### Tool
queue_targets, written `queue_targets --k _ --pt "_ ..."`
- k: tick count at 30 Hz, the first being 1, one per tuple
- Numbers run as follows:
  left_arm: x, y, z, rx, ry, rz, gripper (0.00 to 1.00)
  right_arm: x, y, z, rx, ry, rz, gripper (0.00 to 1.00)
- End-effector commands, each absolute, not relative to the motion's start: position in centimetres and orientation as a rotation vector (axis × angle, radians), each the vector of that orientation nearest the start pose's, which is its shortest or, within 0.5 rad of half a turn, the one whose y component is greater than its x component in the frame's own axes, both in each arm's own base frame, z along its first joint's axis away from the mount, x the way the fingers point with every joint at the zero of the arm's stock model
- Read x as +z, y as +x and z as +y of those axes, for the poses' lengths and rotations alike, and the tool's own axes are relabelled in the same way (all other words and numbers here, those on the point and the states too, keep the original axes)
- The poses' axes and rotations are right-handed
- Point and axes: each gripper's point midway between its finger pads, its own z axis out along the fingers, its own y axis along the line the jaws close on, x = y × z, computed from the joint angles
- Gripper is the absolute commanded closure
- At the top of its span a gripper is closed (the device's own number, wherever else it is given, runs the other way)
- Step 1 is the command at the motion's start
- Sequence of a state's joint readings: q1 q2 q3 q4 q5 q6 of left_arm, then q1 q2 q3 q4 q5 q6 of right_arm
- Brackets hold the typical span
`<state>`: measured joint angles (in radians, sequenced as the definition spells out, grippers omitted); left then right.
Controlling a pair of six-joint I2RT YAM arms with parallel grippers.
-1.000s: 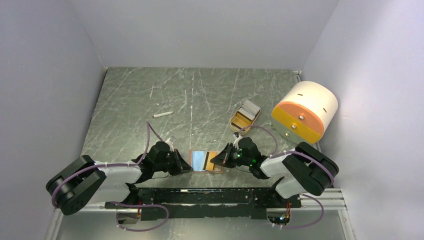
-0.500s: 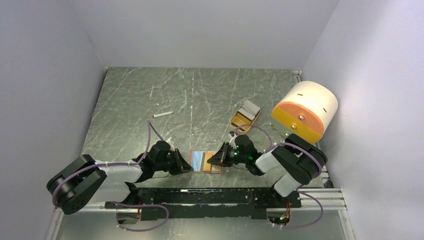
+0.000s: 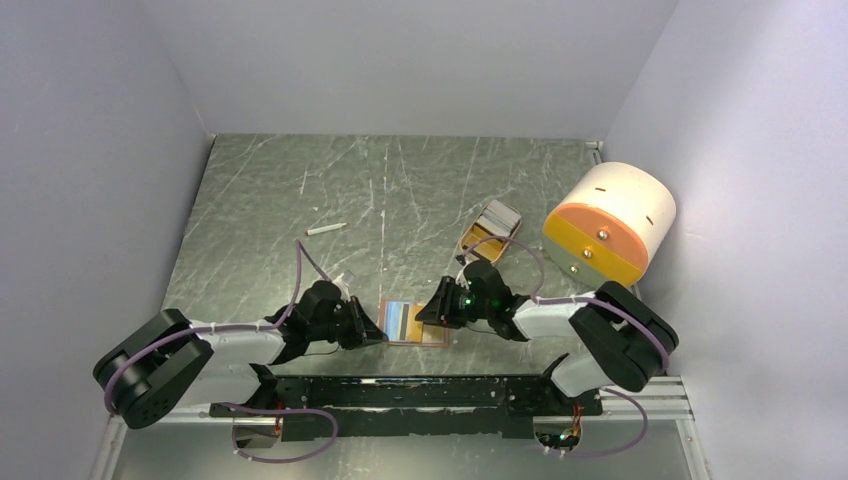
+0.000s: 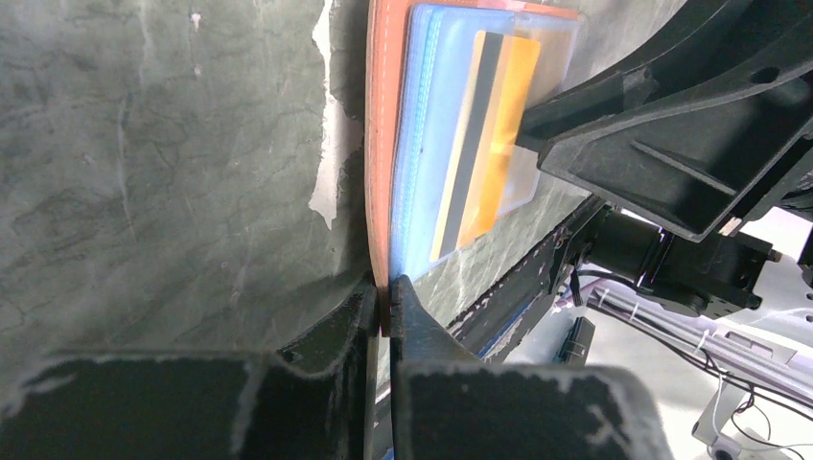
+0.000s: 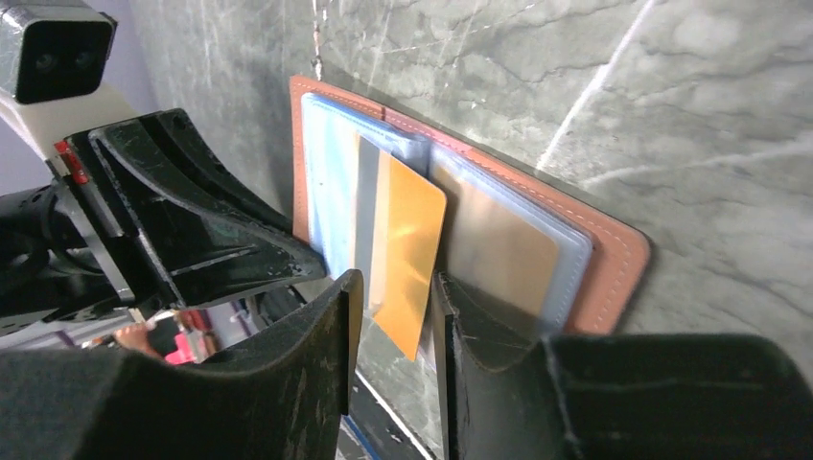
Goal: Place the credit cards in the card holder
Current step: Insert the credit card into the card holder.
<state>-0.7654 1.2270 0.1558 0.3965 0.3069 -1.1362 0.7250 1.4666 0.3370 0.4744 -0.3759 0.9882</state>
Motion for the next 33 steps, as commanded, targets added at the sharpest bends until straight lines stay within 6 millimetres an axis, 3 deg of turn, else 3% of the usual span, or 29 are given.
queue_targets --k 1,19,25,33 --pt "3.1 14.0 -25.7 -1.257 -0.229 2.533 0.90 0.3 17.0 25.1 1.002 0.100 2.615 0.63" --pt "4.0 14.1 -26.6 -1.316 -0.194 2.509 0.88 2.4 16.8 30.1 1.274 0.098 2.537 0.63" --pt "4.3 14.1 -26.9 -1.337 -0.188 2.503 0.85 2.8 16.5 30.9 1.357 0.141 2.518 0.63" --pt "6.3 14.2 -27.6 -1.413 -0.152 2.434 0.67 2.4 15.9 30.8 1.391 0.156 2.515 0.71"
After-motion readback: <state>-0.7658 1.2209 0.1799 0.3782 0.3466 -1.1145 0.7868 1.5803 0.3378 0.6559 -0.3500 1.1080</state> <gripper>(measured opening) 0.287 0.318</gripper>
